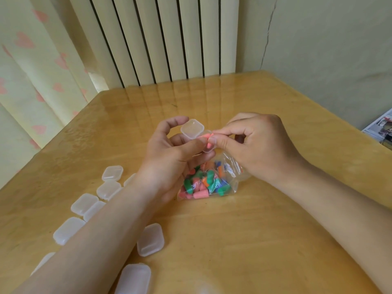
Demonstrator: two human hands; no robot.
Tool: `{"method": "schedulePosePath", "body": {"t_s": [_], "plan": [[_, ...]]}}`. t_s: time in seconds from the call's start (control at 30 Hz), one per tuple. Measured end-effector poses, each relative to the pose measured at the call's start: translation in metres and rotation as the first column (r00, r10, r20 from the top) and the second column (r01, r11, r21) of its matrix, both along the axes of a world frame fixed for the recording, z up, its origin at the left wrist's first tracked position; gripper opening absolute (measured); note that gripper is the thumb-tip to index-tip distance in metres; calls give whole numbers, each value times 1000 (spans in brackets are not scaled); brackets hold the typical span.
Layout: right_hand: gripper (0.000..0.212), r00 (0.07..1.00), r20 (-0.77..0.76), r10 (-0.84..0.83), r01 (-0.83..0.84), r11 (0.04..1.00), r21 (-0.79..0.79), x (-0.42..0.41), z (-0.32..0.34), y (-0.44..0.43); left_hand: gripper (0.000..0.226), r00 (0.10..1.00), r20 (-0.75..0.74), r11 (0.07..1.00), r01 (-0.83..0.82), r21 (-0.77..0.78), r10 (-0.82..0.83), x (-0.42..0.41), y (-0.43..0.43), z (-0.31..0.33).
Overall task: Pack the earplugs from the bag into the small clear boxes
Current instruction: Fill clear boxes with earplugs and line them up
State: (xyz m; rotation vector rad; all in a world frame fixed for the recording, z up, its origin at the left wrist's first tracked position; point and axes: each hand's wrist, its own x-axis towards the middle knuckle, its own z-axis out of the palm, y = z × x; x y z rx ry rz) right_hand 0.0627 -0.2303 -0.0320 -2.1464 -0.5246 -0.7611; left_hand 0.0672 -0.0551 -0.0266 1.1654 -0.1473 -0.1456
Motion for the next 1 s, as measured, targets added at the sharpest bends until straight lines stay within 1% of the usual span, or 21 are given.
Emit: {"method": "schedulePosePath", "body": {"t_s": [0.13, 0.27, 0.33, 0.4, 0.47, 0.53, 0.6, 0.73, 0.8, 0.87, 1.0], "plan": [[9, 999, 39, -29, 29, 1000, -4, 0, -1, 3, 61, 999, 23, 999, -32, -10, 32, 0, -1, -1], [24, 997, 21, -71, 72, 997, -40, 3, -4, 3, 61, 999, 32, 999, -28, -36, 30, -1, 0, -1], [17, 996, -2, -93, 93, 995, -26, 1, -3, 4, 63, 998, 58, 999, -30, -46, 33, -1, -1, -1], [6, 992, -94, -84, 89, 995, 48, 1, -2, 4, 62, 994, 102, 999, -40, -33, 44, -2, -1, -2], [3, 974, -226, -25, 62, 985, 160, 1, -2, 6, 59, 985, 161, 998, -64, 4, 63, -3, -2, -3], [4, 925, -360, 120, 4, 945, 326, 0, 0, 8, 59, 971, 223, 993, -103, 60, 87, -4, -2, -4], [12, 862, -443, 245, -20, 891, 454, -1, 1, 10, 58, 955, 275, 983, -143, 116, 107, -4, -1, -4], [8, 799, -514, 310, 19, 843, 538, 0, 0, 12, 58, 887, 450, 918, -257, 303, 100, -7, -2, -3], [10, 779, -531, 332, 27, 829, 558, 0, 0, 11, 58, 858, 507, 891, -291, 348, 82, -8, -2, -3], [13, 770, -536, 346, 14, 831, 556, 0, 2, 10, 57, 867, 491, 897, -278, 345, 80, -7, 1, -2], [17, 760, -546, 352, -11, 847, 531, 0, 2, 8, 55, 945, 321, 951, -149, 270, 57, -2, 6, 0]]}}
